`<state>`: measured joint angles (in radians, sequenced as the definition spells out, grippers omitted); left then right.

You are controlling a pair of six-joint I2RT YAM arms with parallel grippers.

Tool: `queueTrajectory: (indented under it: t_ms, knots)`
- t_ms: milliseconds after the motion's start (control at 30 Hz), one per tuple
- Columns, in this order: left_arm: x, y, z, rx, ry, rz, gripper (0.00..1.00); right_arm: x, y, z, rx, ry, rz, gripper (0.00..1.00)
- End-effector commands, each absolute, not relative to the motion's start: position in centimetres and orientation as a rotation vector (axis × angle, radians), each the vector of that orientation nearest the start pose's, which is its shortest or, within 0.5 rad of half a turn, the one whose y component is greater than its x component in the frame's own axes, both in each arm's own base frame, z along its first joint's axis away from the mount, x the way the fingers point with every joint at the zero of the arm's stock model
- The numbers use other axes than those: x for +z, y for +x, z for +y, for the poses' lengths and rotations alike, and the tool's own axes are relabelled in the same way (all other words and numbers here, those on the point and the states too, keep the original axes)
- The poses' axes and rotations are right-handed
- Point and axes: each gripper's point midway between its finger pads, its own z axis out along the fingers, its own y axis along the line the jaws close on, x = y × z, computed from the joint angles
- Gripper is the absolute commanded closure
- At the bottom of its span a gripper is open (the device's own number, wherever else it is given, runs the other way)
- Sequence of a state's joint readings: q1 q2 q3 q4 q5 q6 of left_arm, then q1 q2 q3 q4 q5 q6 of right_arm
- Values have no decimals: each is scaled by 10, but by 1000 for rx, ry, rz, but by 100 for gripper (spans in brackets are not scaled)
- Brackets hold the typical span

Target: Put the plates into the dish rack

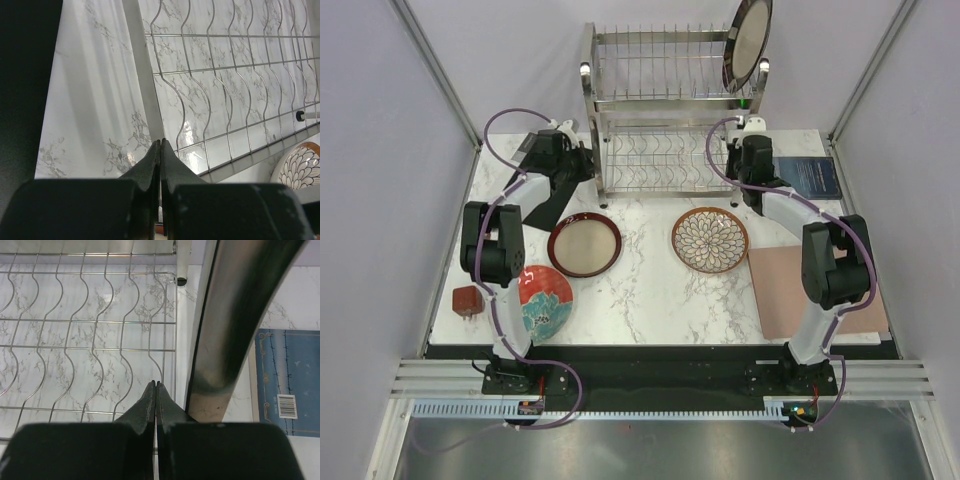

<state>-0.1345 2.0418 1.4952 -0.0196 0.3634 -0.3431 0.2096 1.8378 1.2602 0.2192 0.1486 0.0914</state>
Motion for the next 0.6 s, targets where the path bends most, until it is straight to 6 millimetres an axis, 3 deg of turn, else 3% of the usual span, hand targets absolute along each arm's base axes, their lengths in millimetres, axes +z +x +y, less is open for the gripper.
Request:
queueTrajectory:
  t_ms: [0, 133, 200, 233, 267, 300, 367, 400, 433, 467, 500, 567]
  knots:
    - [128, 543, -159, -666, 14, 2138, 98, 180, 556, 47, -69, 71, 1852, 100]
    - [128, 540, -152, -621, -25, 2150, 98, 184, 554, 58, -2, 21, 1849, 100]
    - [125, 536, -130, -508, -99, 2198, 96, 193, 550, 82, 113, -65, 1852, 100]
    - [144, 532, -117, -455, -152, 2182, 87, 196, 547, 89, 147, -90, 1858, 99]
    - [149, 528, -93, -332, -250, 2187, 66, 200, 541, 105, 212, -144, 1865, 89]
    - [154, 516, -78, -298, -297, 2196, 57, 206, 529, 119, 279, -206, 1884, 83]
    - [186, 487, -66, -288, -337, 2180, 42, 206, 509, 136, 351, -293, 1920, 61]
    - [184, 472, -61, -278, -347, 2202, 41, 202, 490, 138, 376, -316, 1969, 55]
    - [185, 457, -61, -286, -338, 2233, 40, 202, 479, 141, 407, -336, 1985, 50]
    - [210, 442, -72, -372, -292, 2200, 37, 202, 462, 138, 408, -348, 2022, 41]
    - [202, 427, -80, -426, -272, 2231, 36, 194, 450, 135, 413, -358, 2059, 38]
    - [217, 405, -108, -627, -206, 2203, 29, 184, 427, 122, 413, -388, 2144, 25]
